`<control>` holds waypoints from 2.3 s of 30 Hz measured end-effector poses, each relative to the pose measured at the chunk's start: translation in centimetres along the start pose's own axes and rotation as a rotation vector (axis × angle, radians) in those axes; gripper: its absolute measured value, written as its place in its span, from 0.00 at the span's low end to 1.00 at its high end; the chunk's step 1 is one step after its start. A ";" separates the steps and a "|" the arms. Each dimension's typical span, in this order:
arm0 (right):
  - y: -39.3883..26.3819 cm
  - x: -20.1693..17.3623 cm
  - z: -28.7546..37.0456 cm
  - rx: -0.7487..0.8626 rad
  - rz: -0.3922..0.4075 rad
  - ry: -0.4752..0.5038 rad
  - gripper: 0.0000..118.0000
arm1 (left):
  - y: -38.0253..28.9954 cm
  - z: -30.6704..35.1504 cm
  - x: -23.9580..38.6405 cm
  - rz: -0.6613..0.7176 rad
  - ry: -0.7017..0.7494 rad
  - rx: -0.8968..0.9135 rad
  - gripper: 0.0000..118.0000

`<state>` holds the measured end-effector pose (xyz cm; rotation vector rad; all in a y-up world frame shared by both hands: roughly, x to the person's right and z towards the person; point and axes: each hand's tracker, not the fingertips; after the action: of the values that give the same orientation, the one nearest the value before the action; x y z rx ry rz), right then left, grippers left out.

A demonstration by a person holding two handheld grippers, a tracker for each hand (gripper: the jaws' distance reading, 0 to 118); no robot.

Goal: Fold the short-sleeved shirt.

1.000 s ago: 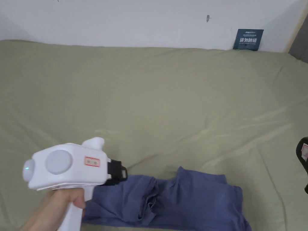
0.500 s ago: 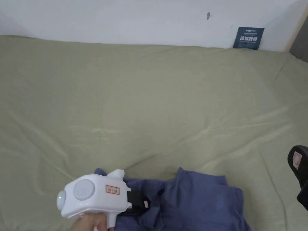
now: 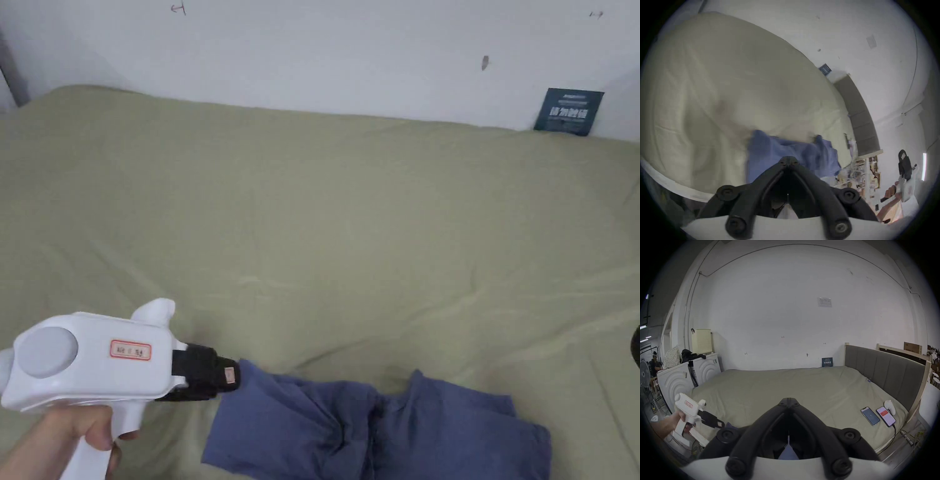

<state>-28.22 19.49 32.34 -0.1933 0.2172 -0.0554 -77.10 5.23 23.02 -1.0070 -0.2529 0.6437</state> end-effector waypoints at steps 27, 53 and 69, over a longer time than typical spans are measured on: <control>-0.2 -1.9 -1.3 -0.054 0.046 0.017 0.01 | 0.5 -11.1 -5.8 0.069 -0.236 -0.204 0.06; 1.5 -0.7 -0.3 0.050 0.023 0.059 0.01 | 1.5 6.4 -2.0 0.133 0.173 -0.014 0.06; 1.2 2.5 1.7 0.067 -0.016 0.009 0.01 | -1.5 -6.9 19.0 -0.315 0.413 -0.123 0.40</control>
<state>-25.33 20.80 33.19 -0.1282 0.2225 -0.0795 -58.26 11.37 18.90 -1.1639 -0.0836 0.1274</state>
